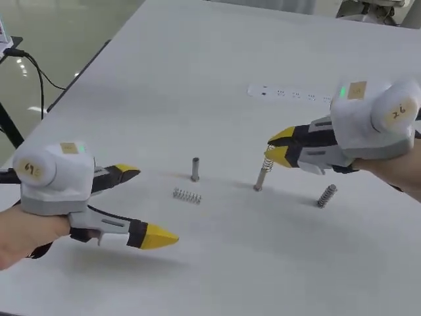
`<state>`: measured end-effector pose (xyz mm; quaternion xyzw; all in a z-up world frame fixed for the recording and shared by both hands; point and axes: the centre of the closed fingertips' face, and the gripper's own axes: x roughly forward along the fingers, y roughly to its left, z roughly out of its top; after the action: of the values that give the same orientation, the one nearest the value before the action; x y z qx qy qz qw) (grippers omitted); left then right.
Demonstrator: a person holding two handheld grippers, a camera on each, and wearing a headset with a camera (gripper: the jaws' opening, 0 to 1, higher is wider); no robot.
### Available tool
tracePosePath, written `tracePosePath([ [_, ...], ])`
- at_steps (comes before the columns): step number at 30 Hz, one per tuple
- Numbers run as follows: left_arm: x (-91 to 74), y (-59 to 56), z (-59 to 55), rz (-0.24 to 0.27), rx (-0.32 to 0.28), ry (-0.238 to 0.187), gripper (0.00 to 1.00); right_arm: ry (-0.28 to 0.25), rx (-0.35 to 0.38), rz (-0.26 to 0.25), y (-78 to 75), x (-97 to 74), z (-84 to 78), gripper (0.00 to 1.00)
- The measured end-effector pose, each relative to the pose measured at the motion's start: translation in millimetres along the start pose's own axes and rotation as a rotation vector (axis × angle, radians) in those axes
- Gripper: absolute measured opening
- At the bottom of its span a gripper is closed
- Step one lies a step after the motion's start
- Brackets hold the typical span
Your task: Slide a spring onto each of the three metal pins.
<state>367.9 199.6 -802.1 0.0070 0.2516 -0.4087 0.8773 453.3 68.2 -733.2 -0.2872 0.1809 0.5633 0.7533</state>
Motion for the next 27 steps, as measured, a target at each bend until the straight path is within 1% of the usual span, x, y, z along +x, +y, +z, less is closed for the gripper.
tracePosePath([
  [3,-0.5,0.4,0.1,0.002,0.002,0.000,0.98,0.001,0.010,-0.020,-7.3,0.8,-0.1,0.07],
  [5,-0.9,0.9,0.4,0.005,0.000,-0.002,0.98,-0.011,0.017,-0.032,-11.6,1.3,0.7,0.07],
  [9,-1.5,1.3,1.4,0.006,0.002,-0.005,0.98,-0.008,0.028,-0.042,-14.8,2.2,-0.8,0.07],
  [17,-2.3,2.1,1.0,0.008,0.001,-0.006,0.98,0.000,0.066,-0.040,-15.3,5.3,-6.4,0.07],
  [27,-4.7,3.6,-0.4,0.011,-0.005,-0.008,0.98,0.015,0.076,-0.039,-13.3,9.3,-12.0,0.07],
])
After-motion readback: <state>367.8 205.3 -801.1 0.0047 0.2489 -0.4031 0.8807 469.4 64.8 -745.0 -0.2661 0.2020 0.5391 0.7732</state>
